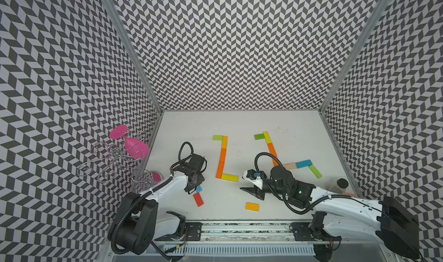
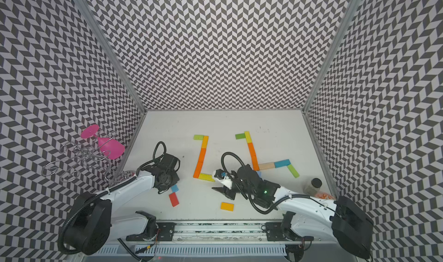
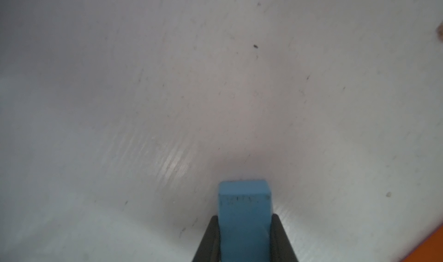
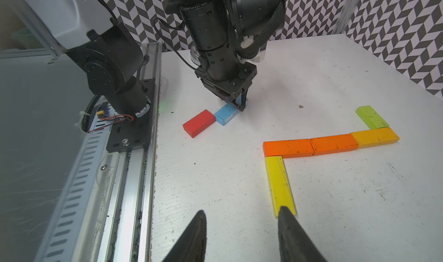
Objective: Assemble a giraffe with building blocks
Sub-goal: Pick up the building block from the center of the board, then assemble the building block at the center of the board.
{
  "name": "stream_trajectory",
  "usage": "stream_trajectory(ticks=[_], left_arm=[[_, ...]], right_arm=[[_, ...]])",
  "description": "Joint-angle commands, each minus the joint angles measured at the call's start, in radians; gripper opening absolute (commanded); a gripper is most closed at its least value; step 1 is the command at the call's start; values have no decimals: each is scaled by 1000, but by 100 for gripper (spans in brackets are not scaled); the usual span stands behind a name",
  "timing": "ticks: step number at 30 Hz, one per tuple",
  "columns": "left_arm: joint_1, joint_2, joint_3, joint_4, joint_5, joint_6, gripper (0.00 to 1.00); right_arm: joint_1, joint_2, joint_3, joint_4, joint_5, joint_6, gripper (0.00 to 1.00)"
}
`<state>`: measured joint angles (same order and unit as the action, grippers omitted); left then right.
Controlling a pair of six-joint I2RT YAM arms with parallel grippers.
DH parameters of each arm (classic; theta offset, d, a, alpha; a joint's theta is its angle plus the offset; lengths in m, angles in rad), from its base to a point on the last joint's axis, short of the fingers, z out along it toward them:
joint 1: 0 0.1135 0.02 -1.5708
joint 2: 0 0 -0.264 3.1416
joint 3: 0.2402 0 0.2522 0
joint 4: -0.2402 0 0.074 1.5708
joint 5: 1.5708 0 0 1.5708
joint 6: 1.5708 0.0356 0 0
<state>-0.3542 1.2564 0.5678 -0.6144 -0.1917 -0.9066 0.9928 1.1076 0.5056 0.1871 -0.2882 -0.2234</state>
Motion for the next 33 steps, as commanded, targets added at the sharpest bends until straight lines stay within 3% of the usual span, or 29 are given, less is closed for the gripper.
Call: stream_trajectory(ticks=[1,4,8,14,19,24,33], left_arm=[[7,1,-19,9,50,4,16],[14,-25,16,-15,76,29,14],[13,-87,187,-130,69,129,13],[-25,-69,466,-145,163,444,6],[-148,52,636,-102,212,678,9],[-252,213,760,-32,318,881,13],[-433,542,975,-83,258,1120,11]], right_arm=[[18,9,38,29,-4,4,47],[28,0,47,12,13,6,46],[33,-40,61,-41,52,11,46],[33,-162,36,-114,148,42,46],[33,-299,8,-166,212,111,45],[33,-475,-3,-203,370,241,47],[33,-721,37,-338,592,329,49]])
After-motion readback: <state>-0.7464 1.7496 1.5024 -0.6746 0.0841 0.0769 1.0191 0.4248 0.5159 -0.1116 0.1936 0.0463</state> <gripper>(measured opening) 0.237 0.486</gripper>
